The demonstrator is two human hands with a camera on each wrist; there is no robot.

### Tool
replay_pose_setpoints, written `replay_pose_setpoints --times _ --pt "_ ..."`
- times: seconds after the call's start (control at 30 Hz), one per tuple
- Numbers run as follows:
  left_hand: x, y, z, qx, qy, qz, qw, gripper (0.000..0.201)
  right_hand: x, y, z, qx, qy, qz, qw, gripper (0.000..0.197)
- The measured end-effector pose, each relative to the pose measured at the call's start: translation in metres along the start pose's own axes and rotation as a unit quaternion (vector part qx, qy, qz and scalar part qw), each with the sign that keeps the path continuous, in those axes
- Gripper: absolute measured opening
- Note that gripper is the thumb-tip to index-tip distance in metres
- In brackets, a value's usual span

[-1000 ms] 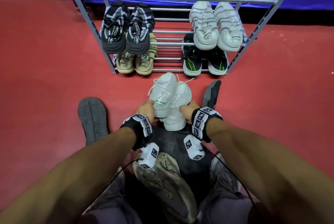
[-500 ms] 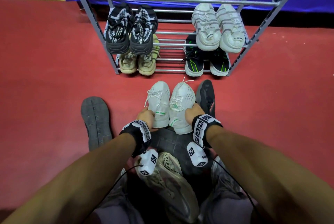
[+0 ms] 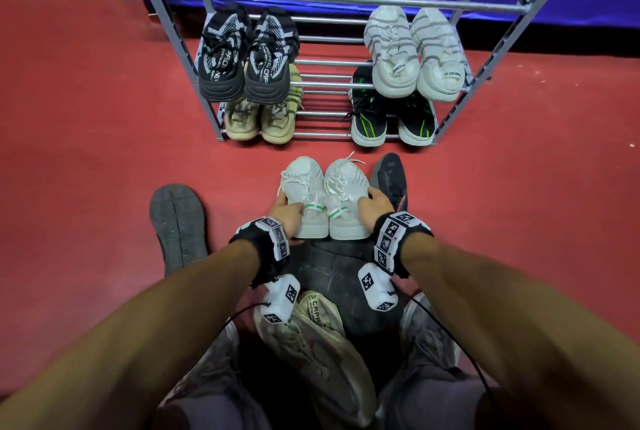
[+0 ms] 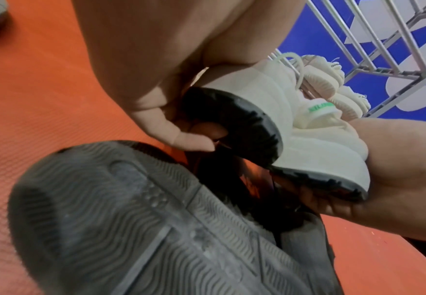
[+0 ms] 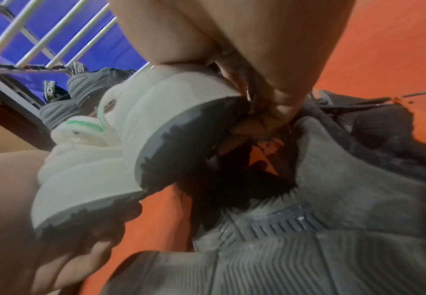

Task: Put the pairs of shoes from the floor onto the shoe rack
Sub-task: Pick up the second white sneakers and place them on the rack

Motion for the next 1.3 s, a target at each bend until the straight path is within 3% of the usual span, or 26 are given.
replay_pose_setpoints --times 0.07,0.17,0.23,0.37,0.4,0.5,0.63,0.83,0.97,1.07,1.1,1.27,1.3 --pt "0.005 -0.001 0.006 -0.035 0.007 -0.007 0.999 0.055 0.002 -0.004 -0.005 0.006 0.004 0.004 1.000 0.069" --pt "0.014 -0.001 0.011 -0.037 0.019 -0.030 0.999 0.049 0.027 -0.018 -0.032 0.038 -0.028 -0.007 0.999 0.042" --pt "0.021 -0.004 0.015 -0.037 0.019 -0.023 0.999 0.049 0.036 -0.025 -0.047 0.058 -0.059 -0.015 0.996 0.039" --pt "0.039 -0.012 0.044 -0.118 0.049 -0.001 0.992 0.015 0.046 -0.042 -0.070 0.071 -0.102 -0.008 0.992 0.044" --pt "0.045 -0.016 0.053 -0.137 0.062 0.014 0.989 0.015 0.049 -0.046 -0.075 0.075 -0.114 -0.005 0.991 0.045" --pt "0.057 -0.024 0.072 -0.167 0.090 0.029 0.981 0.039 0.068 -0.063 -0.094 0.057 -0.138 0.000 0.989 0.040" --pt "0.086 -0.037 0.098 -0.174 0.126 0.033 0.976 0.050 0.093 -0.084 -0.111 0.029 -0.149 0.010 0.988 0.040" --pt "0.136 -0.054 0.136 -0.331 0.189 0.071 0.922 0.051 0.127 -0.104 -0.146 0.036 -0.201 0.021 0.979 0.033" --pt "0.164 -0.068 0.160 -0.277 0.222 0.104 0.929 0.044 0.150 -0.117 -0.175 0.025 -0.227 0.026 0.973 0.040" --pt "0.180 -0.084 0.176 -0.242 0.256 0.095 0.931 0.075 0.164 -0.128 -0.194 -0.002 -0.249 0.033 0.968 0.046" --pt "0.183 -0.092 0.183 -0.209 0.272 0.111 0.933 0.076 0.169 -0.131 -0.202 -0.015 -0.260 0.038 0.965 0.046" --pt "0.188 -0.110 0.218 -0.032 0.331 0.096 0.938 0.014 0.173 -0.135 -0.243 -0.064 -0.295 0.069 0.951 0.043" --pt "0.185 -0.111 0.226 -0.008 0.344 0.086 0.935 0.018 0.172 -0.134 -0.253 -0.073 -0.297 0.069 0.950 0.042"
Point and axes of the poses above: each hand's wrist, its own x-axis away from the middle knuckle, its own y-axis out of the palm, z = x × y, the point moved 5 cm from there along -x, towards the middle knuckle, and after that the axes turned 2 degrees about -z, right-handed, at the moved point
